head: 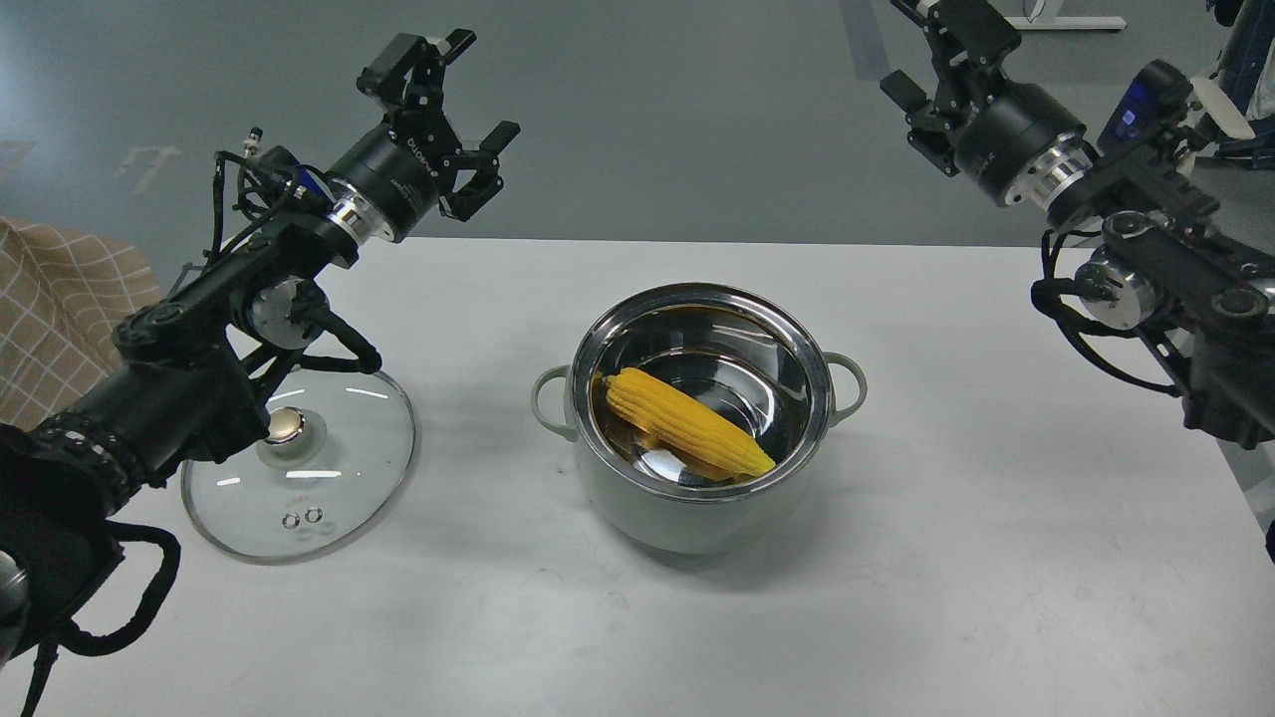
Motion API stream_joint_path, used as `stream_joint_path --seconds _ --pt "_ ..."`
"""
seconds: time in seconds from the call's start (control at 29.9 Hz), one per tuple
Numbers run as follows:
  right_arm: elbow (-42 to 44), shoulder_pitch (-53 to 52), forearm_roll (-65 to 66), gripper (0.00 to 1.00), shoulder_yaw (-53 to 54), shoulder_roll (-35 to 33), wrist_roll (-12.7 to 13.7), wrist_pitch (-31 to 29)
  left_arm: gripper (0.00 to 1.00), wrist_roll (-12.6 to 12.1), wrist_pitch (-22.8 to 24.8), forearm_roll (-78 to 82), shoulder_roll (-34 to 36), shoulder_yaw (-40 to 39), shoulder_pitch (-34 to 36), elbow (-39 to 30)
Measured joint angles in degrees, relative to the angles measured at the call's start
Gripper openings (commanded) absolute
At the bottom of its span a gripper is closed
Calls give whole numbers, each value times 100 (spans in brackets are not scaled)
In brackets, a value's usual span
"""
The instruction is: Open pot and put corn in
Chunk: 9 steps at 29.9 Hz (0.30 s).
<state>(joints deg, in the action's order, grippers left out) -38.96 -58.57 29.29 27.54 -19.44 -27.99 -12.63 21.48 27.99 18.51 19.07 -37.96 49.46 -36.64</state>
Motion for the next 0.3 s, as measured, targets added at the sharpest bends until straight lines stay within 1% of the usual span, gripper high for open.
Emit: stream_joint_path --seconds 0.13,0.3 --pt "221 304 -211 100 495 242 0 -2 98 34 1 -24 -67 -11 -116 96" --pt "246 440 -230 100 749 291 0 8 98 44 1 -35 -213 -40 -154 121"
